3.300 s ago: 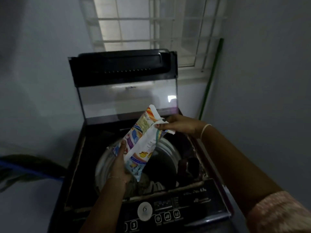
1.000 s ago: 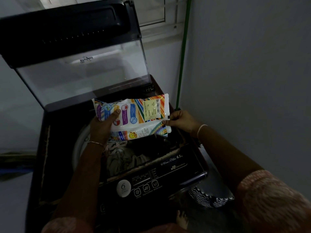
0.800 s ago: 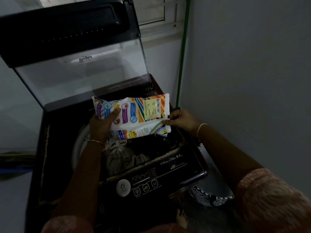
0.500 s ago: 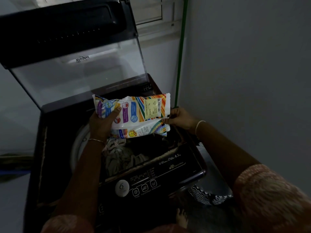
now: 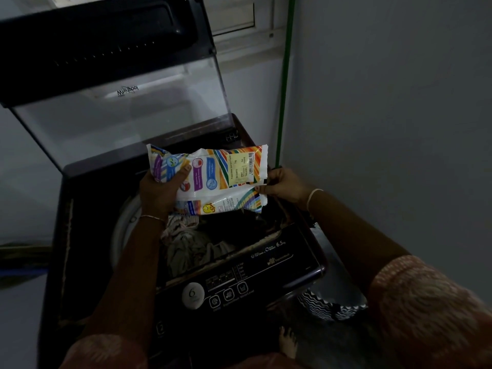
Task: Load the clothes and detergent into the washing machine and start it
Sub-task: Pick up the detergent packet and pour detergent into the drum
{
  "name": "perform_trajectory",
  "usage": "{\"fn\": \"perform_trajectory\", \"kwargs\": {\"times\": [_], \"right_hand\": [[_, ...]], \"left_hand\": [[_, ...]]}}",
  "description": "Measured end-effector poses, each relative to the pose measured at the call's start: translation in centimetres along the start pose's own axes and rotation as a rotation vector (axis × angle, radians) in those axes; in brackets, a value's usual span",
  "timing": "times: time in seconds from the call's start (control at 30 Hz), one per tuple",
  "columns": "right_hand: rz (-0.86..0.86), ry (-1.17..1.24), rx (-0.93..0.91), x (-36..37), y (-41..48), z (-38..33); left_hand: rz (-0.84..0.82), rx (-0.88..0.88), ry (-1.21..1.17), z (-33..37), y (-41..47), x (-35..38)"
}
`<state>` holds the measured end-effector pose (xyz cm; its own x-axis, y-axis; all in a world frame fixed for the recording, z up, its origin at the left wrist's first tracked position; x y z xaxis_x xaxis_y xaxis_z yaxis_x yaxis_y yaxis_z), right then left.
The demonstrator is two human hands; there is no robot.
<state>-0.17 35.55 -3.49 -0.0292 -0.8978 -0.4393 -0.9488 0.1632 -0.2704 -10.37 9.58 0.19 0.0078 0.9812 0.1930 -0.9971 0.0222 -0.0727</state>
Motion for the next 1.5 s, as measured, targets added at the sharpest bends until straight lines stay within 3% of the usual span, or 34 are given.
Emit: {"fn": "perform_trajectory", "kwargs": {"times": [0.9,1.5], "right_hand": [[-0.014,0.085,0.019,-0.1,-0.3,-0.3],[0.079,0.13,0.005,0.1,0.4,-0.8]], "left_hand": [[-0.028,0.089,0.044,0.2,0.9,0.8],[0.002,0.085,-0.014,-0.2,1.5,0.5]]}}
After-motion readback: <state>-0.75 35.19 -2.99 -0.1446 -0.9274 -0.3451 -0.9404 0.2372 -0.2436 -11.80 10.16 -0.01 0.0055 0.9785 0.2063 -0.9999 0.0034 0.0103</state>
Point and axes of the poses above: each hand's wrist, its own y-axis towards the middle knuckle, its own x-axis out of the palm, z = x × y, the point moved 3 cm from there along y, towards the middle knuckle, and after that the axes turned 15 degrees about -y, right-handed, at the moved point
